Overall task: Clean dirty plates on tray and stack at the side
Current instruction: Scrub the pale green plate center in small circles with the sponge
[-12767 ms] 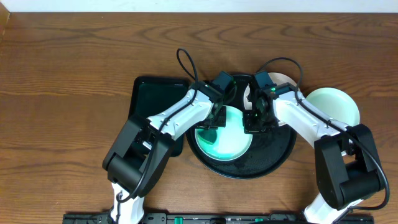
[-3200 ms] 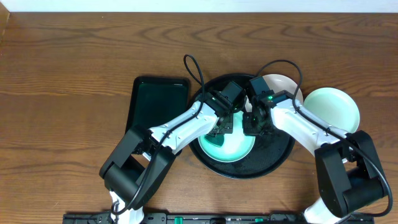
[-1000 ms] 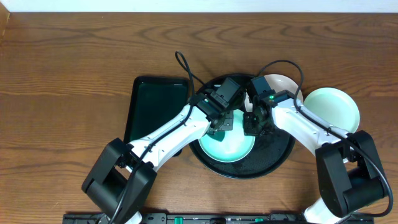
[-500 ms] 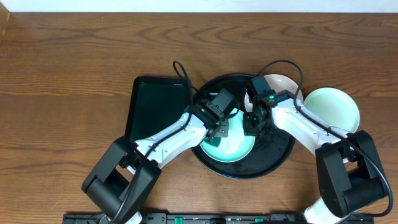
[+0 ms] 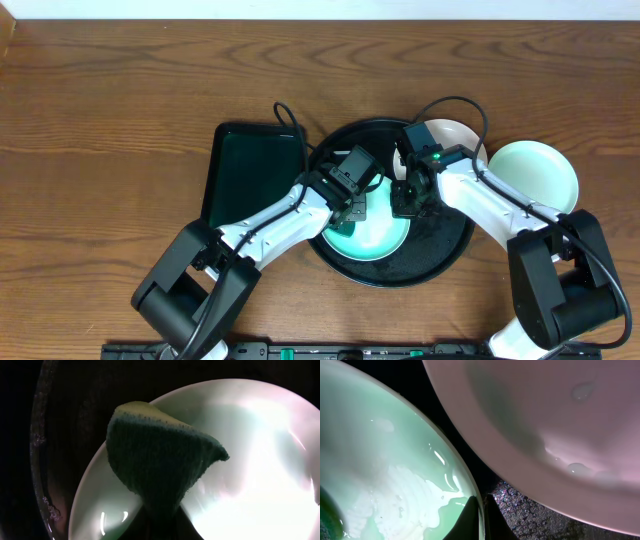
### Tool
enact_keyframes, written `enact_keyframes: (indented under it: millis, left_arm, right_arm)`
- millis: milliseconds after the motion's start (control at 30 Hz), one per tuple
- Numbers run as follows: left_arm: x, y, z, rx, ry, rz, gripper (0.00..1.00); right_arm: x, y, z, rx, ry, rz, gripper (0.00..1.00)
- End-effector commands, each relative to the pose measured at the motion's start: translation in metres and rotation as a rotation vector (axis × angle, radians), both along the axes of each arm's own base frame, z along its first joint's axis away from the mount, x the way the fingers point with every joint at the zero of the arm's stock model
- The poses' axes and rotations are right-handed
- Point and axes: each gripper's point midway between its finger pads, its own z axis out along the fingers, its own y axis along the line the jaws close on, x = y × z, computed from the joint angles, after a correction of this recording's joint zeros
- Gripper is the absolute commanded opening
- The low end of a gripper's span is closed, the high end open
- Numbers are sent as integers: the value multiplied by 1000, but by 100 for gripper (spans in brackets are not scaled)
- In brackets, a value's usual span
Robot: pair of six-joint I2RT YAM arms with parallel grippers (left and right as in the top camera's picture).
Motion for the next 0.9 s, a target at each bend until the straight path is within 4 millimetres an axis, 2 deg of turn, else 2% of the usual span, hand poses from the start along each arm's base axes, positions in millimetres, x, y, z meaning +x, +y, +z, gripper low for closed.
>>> enact_keyframes:
  millis: [0,333,467,667,867]
  left_arm:
    - [-8,11,-14,43,28,20,8]
    - [-20,2,-40,17,117,-4,8]
    - [-23,-5,-39,-21,141,-17,9]
    - [-32,-27,-35,-131,195,-56,8]
    - [-32,-44,-25,-215,213,-87,9]
  right_arm:
    - [-1,4,0,1,-6,8,1]
    - [-1,4,0,1,-6,8,1]
    - [-1,4,0,2,-6,8,1]
    - [-1,4,0,2,-6,8,1]
    - [-1,4,0,2,-6,8,1]
